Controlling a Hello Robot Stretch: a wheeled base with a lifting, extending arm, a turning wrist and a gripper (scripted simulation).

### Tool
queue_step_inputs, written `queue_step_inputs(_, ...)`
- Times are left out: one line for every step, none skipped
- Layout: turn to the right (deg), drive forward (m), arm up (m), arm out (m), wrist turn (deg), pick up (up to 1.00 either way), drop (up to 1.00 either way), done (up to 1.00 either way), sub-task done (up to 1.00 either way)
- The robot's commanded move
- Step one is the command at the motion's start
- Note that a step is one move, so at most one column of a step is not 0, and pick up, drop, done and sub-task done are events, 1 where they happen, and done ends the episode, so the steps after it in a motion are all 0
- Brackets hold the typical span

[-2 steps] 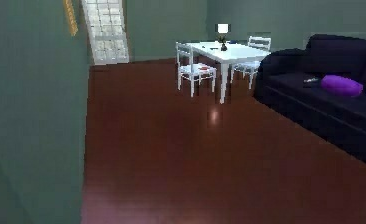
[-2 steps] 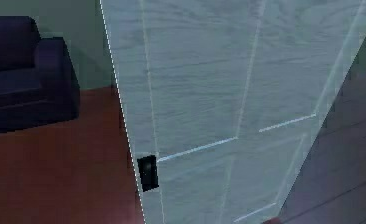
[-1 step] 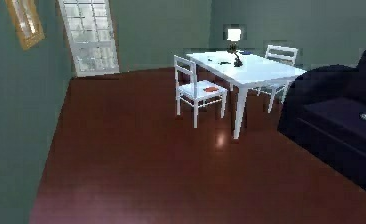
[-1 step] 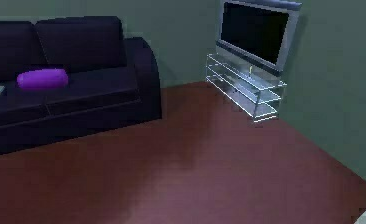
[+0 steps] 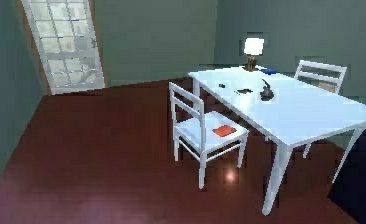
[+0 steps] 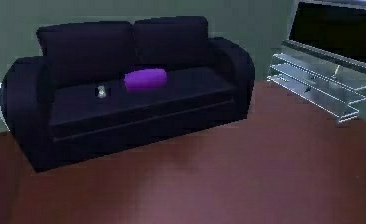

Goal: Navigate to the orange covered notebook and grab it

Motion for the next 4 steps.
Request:
queue_step_inputs(0.0, 0.75, 0.0, 0.0, 0.0, 0.0, 0.0, 0.0, 0.0)
queue_step_inputs(-45.0, 0.0, 0.0, 0.0, 0.0, 0.0, 0.0, 0.0, 0.0)
queue_step_inputs(-18.0, 0.0, 0.0, 0.0, 0.0, 0.0, 0.0, 0.0, 0.0)
queue_step_inputs(0.0, 0.0, 0.5, 0.0, 0.0, 0.0, 0.0, 0.0, 0.0)
